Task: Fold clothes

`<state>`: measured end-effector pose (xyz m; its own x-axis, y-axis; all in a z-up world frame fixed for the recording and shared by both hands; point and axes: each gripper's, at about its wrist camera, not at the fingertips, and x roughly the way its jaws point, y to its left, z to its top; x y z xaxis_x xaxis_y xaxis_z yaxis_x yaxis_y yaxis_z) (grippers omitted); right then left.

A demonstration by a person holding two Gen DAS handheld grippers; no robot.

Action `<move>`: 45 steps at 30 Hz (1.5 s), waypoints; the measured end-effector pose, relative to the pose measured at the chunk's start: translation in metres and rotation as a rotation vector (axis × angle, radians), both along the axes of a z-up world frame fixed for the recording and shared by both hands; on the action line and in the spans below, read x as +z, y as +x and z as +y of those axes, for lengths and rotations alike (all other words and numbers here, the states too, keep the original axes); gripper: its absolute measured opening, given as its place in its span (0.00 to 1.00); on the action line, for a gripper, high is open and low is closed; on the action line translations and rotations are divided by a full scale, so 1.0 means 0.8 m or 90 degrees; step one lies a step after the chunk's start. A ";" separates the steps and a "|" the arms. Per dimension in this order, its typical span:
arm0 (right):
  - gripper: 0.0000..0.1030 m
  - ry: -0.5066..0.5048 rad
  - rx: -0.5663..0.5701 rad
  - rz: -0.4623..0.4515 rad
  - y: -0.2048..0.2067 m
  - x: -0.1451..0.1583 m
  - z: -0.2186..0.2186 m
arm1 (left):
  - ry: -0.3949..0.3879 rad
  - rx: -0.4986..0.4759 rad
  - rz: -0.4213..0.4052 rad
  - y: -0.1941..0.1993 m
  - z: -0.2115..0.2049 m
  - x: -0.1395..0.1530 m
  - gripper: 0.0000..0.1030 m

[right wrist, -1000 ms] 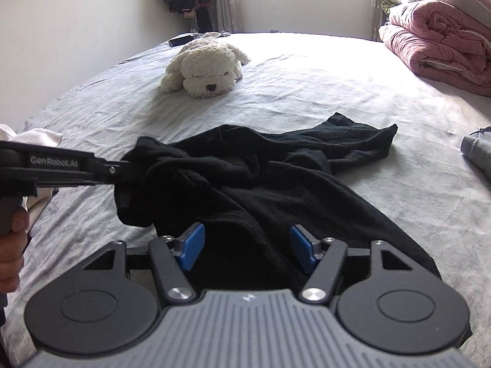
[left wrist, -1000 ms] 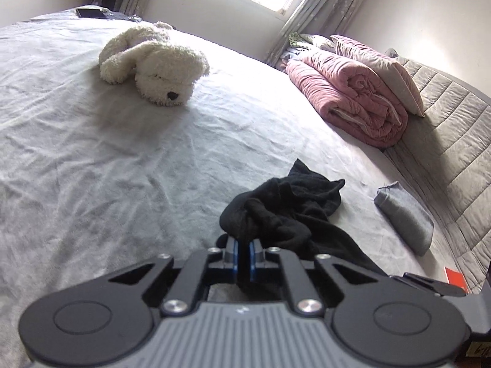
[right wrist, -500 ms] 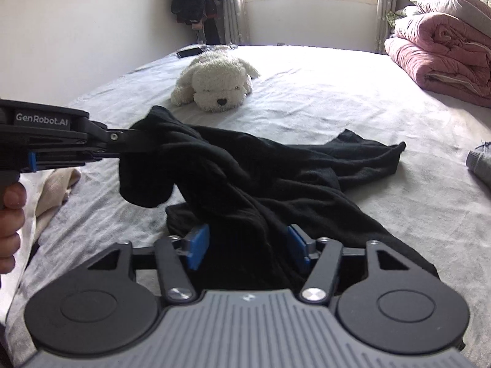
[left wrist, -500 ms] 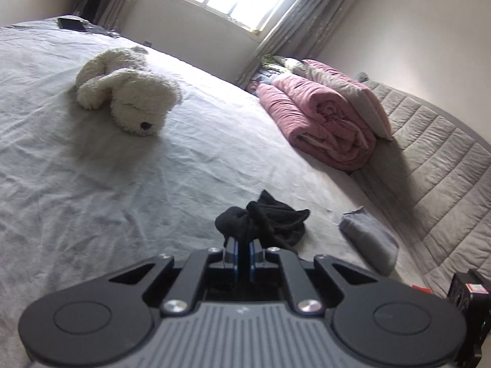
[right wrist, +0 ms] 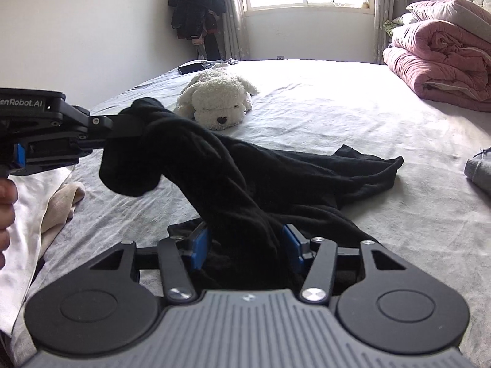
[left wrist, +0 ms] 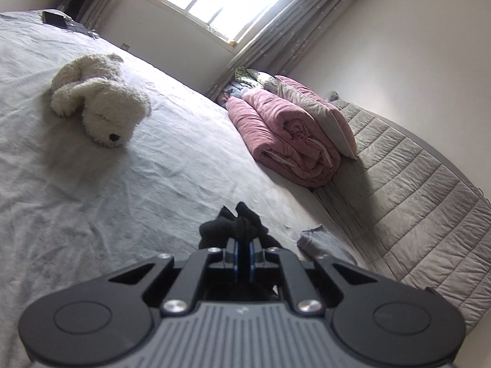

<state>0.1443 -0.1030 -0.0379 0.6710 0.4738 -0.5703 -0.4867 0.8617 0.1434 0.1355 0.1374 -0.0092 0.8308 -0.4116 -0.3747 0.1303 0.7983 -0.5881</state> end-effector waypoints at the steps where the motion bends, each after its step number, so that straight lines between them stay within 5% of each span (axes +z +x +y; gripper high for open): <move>1: 0.53 -0.001 0.005 0.008 0.000 0.000 -0.003 | 0.011 0.021 0.006 0.000 0.008 0.001 0.06; 6: 0.53 -0.045 0.033 0.035 -0.005 -0.005 -0.008 | 0.076 0.106 0.053 0.002 0.048 0.000 0.06; 11: 0.53 -0.073 0.046 0.076 -0.009 -0.011 -0.017 | 0.122 0.128 0.146 0.013 0.070 -0.018 0.09; 14: 0.53 -0.079 0.051 0.084 -0.013 -0.010 -0.024 | 0.121 0.128 0.142 0.010 0.073 -0.017 0.25; 19: 0.53 -0.081 0.076 0.083 -0.019 -0.007 -0.026 | 0.156 0.077 0.153 0.010 0.060 -0.020 0.47; 25: 0.53 -0.108 0.134 0.093 -0.029 -0.011 -0.022 | 0.259 -0.046 0.211 0.019 0.034 -0.044 0.49; 32: 0.53 -0.156 0.156 0.098 -0.034 -0.021 -0.015 | 0.355 -0.109 0.205 0.013 0.011 -0.059 0.51; 36: 0.53 -0.211 0.138 0.103 -0.030 -0.034 -0.014 | 0.423 -0.142 0.200 0.010 -0.005 -0.069 0.51; 38: 0.40 -0.246 0.122 0.109 -0.027 -0.043 -0.015 | 0.459 -0.141 0.208 0.011 -0.008 -0.077 0.48; 40: 0.26 -0.258 0.108 0.104 -0.024 -0.045 -0.018 | 0.473 -0.125 0.210 0.013 -0.006 -0.078 0.27; 43: 0.09 -0.244 0.078 0.097 -0.018 -0.040 -0.028 | 0.463 -0.097 0.203 0.015 0.002 -0.073 0.13; 45: 0.06 -0.225 0.052 0.086 -0.014 -0.032 -0.034 | 0.454 -0.080 0.186 0.014 0.004 -0.065 0.12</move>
<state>0.1333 -0.1305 -0.0635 0.5472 0.2818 -0.7881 -0.5532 0.8284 -0.0878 0.1465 0.1404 -0.0608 0.6211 -0.0729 -0.7804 0.1632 0.9859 0.0378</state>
